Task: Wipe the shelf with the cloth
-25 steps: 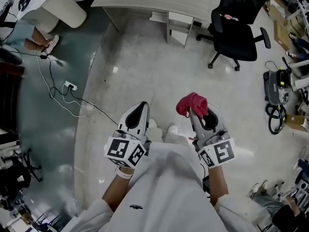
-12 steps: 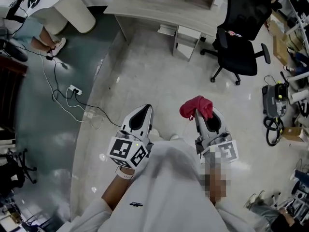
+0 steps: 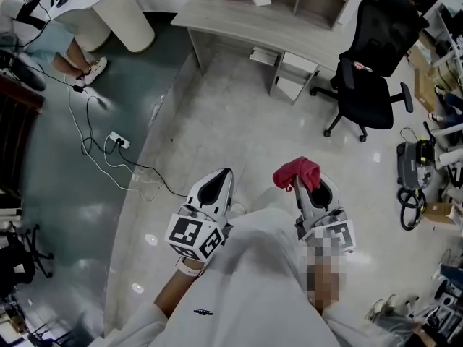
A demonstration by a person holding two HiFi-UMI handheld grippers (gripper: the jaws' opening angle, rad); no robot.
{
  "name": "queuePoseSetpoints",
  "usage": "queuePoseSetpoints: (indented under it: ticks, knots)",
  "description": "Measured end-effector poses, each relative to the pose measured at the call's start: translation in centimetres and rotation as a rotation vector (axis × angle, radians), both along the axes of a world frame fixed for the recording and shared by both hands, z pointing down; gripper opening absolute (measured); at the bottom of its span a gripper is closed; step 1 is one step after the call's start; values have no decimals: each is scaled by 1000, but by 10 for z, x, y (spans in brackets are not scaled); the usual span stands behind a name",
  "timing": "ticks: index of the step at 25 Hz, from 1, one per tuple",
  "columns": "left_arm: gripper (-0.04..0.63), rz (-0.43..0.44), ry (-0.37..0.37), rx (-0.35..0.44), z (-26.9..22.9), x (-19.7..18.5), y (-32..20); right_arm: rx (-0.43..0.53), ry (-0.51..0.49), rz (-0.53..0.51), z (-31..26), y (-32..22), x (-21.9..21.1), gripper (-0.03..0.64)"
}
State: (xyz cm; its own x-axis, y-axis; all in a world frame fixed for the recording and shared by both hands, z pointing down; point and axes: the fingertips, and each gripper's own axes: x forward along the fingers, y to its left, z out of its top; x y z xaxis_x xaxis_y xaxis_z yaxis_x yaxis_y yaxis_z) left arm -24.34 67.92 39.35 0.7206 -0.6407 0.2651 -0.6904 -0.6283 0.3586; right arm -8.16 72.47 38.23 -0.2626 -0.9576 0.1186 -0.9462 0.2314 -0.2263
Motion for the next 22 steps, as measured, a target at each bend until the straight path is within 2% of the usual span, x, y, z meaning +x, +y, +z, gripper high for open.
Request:
queuePoseSetpoints:
  ticks: [4,9,15,22]
  knots:
    - [6,3,-6,-28,10,9,-22,-15,2,-23,3,-24,4,110]
    - [6,10,-15,-38,20,42,-67,-29,-3,-32,17,-71,38,110]
    - [6,1,-26,-27,11,109,-127,-35,-67,-38,20,-139,105,110]
    - [6,17,-54,13,-10,203,-187,30,-98,-71,0,-217,188,110]
